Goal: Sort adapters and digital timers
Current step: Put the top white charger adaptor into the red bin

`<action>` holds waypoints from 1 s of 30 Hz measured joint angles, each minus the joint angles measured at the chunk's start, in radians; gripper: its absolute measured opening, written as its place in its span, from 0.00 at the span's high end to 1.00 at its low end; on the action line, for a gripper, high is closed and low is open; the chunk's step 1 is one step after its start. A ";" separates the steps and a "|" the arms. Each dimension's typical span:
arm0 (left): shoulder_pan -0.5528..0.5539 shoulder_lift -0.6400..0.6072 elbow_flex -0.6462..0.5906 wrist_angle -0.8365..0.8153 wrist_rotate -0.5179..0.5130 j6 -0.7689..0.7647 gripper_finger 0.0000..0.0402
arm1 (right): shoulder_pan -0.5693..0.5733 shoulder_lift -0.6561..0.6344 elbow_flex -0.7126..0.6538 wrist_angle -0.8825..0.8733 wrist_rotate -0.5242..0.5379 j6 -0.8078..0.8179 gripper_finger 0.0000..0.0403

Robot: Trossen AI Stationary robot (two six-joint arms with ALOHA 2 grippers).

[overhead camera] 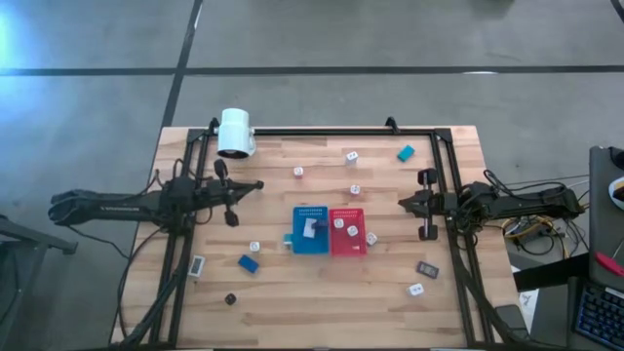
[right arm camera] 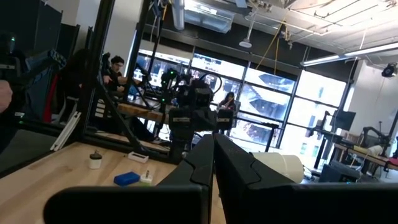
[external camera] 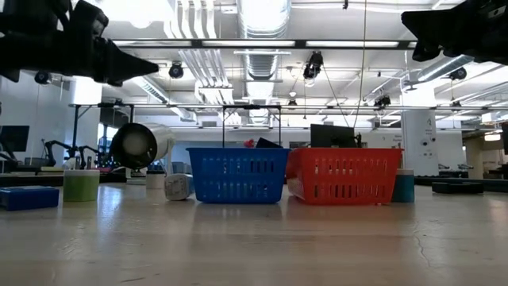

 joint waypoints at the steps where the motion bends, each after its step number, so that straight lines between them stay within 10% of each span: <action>1: 0.005 0.000 -0.004 0.000 0.000 0.000 0.99 | 0.000 0.000 0.000 0.000 0.000 0.000 0.98; 30: 0.022 -0.006 -0.070 0.055 0.028 0.060 0.98 | 0.001 0.000 0.000 0.000 0.000 -0.008 0.98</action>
